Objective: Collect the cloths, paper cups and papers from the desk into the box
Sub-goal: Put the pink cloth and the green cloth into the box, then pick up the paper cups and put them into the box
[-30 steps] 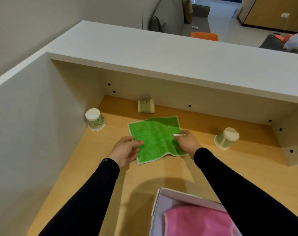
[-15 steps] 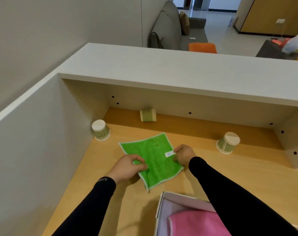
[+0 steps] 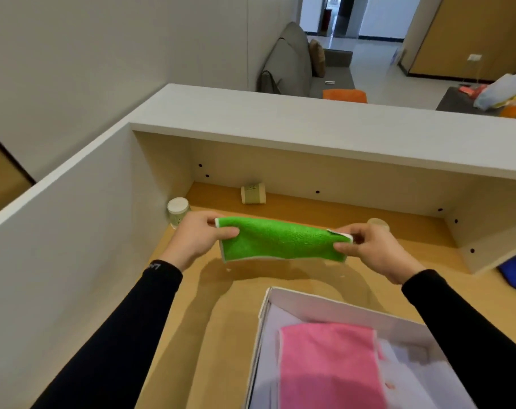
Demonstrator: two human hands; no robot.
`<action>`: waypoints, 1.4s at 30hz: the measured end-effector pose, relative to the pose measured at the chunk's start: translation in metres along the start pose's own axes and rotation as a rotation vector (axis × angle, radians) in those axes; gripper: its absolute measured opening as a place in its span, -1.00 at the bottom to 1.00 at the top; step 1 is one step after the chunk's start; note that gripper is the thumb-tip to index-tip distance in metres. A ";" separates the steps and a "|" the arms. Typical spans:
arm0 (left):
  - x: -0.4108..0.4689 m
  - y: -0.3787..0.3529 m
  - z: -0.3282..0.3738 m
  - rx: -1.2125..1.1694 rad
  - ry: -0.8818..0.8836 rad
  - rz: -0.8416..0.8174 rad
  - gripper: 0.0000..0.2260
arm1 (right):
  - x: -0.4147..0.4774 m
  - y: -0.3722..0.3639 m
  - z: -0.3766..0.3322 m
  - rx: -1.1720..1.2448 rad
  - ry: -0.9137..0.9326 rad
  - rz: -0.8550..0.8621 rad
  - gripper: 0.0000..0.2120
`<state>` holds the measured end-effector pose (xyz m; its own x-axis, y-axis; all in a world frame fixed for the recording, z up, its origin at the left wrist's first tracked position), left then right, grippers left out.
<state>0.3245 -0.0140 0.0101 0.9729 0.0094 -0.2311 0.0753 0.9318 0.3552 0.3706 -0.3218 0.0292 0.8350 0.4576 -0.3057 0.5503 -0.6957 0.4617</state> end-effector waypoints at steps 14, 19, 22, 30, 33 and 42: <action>-0.059 -0.105 0.059 0.429 0.136 -0.691 -0.78 | -0.143 0.013 0.069 0.248 -0.360 0.021 -0.73; -0.059 -0.122 0.049 0.719 0.092 -0.626 -0.68 | -0.147 0.007 0.079 -0.008 -0.532 -0.152 -0.78; -0.053 -0.103 0.055 0.561 -0.045 -0.318 -0.81 | -0.133 0.028 0.056 0.046 -0.423 0.007 -0.82; -0.024 -0.027 0.001 0.093 0.047 0.103 -0.94 | -0.025 -0.034 -0.029 0.275 -0.065 -0.093 -0.76; -0.015 0.002 -0.036 0.056 0.159 0.165 -0.89 | 0.027 -0.074 -0.045 0.327 -0.044 -0.107 -0.71; 0.024 0.071 -0.100 0.211 0.319 0.312 -0.56 | 0.160 -0.178 -0.091 0.307 -0.027 -0.243 -0.61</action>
<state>0.3310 0.0890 -0.0608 0.8433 0.4179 -0.3380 -0.1346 0.7730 0.6200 0.4060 -0.0745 -0.0262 0.6780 0.6171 -0.3994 0.7022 -0.7043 0.1039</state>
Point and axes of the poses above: each hand's wrist, its own x-axis towards the middle knuckle, its own y-axis out of the back of the hand, z = x × y, the point moved 2 cm from there along x, towards the middle knuckle, and after that the axes turned 14 degrees about -z, right-handed, at the moved point
